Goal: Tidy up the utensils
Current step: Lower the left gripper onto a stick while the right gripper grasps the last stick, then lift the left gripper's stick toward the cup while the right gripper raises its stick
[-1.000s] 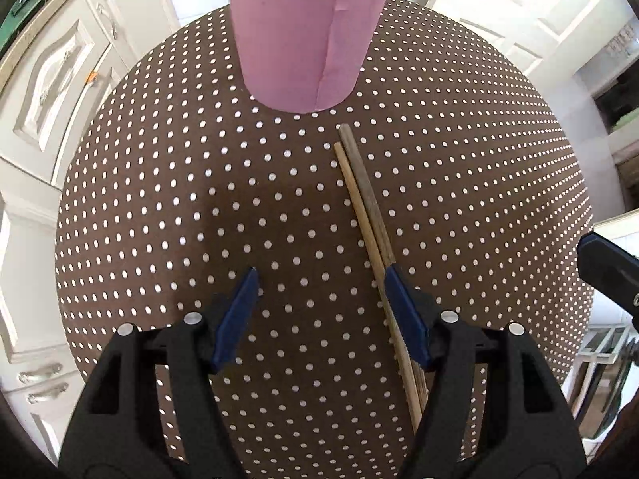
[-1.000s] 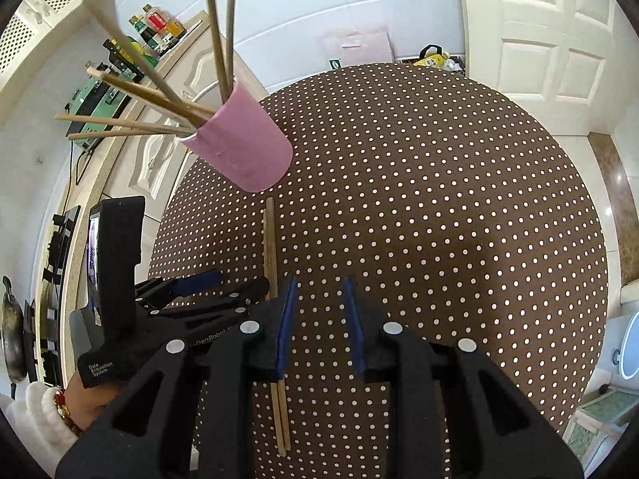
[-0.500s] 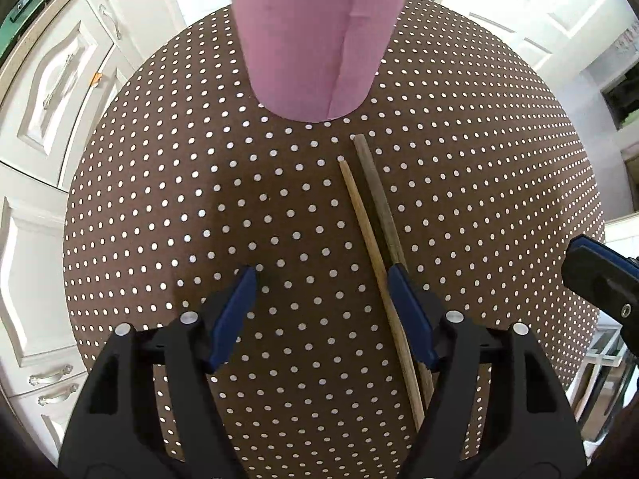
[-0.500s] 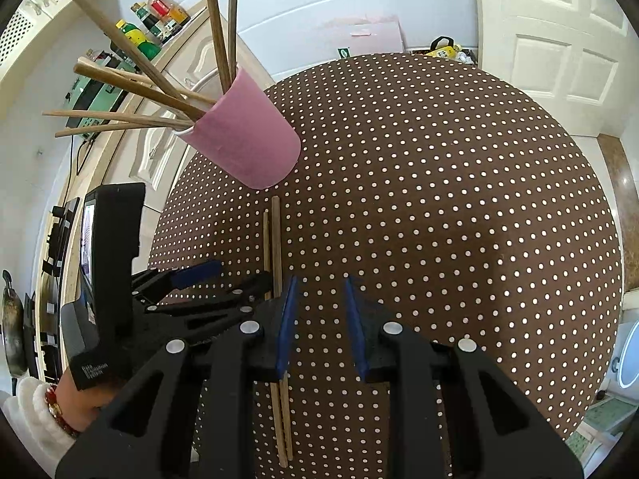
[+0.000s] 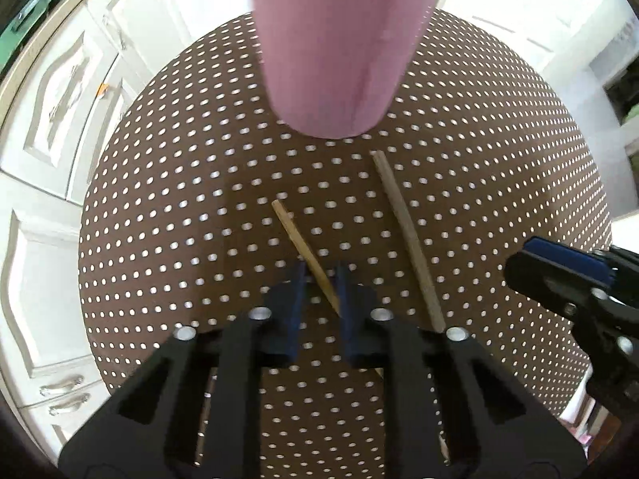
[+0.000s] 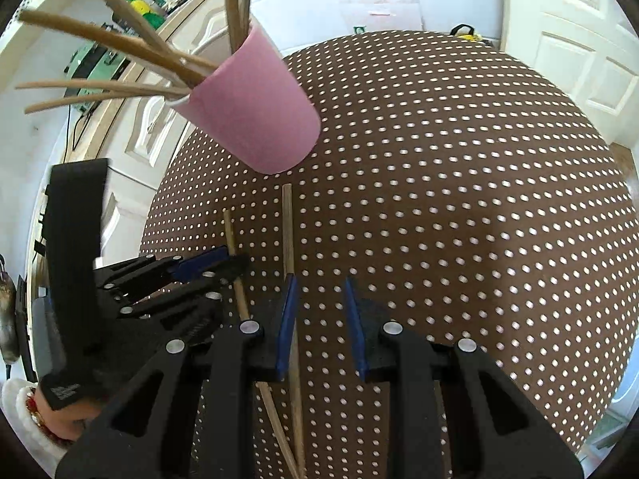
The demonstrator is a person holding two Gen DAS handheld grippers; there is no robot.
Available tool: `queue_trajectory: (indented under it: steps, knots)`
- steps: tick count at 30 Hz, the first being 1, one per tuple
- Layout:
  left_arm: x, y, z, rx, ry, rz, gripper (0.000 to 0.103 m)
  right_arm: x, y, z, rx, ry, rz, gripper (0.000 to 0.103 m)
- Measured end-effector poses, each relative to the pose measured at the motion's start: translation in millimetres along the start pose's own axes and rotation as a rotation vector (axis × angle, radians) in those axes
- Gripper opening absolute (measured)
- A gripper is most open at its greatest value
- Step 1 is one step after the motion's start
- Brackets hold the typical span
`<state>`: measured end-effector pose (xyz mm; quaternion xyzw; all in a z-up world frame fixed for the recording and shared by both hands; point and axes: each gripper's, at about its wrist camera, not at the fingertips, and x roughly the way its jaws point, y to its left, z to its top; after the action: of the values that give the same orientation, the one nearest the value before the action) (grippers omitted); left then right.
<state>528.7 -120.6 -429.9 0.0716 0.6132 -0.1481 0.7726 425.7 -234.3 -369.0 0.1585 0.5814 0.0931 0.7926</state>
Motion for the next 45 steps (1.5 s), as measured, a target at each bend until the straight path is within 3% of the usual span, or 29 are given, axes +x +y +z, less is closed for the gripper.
queue_trajectory:
  steps: [4, 14, 15, 18, 21, 25, 34, 45]
  knots:
    - [-2, 17, 3, -0.028, 0.004, -0.046, 0.006, 14, 10, 3, -0.024, 0.028, 0.000, 0.022]
    - [-17, 36, 2, -0.031, -0.028, -0.081, 0.006, 46, 39, 14, -0.111, 0.080, -0.052, 0.022]
    - [-23, 43, -17, -0.029, -0.032, -0.080, 0.006, 49, 41, 15, -0.118, 0.087, -0.065, 0.022]
    - [-30, 37, -23, -0.024, -0.038, -0.080, 0.006, 56, 44, 18, -0.141, 0.094, -0.094, 0.021]
    - [-33, 38, -34, -0.017, -0.044, -0.083, 0.006, 62, 52, 20, -0.189, 0.090, -0.142, 0.010]
    - [-35, 29, -40, -0.002, -0.063, -0.089, 0.005, 69, 54, 24, -0.172, 0.091, -0.129, 0.006]
    - [-84, 26, -57, 0.040, -0.134, -0.127, 0.006, 15, 33, 20, -0.046, -0.003, -0.029, 0.005]
    - [-178, 18, -68, 0.103, -0.302, -0.236, 0.006, -81, 45, 7, -0.028, -0.224, 0.001, 0.005]
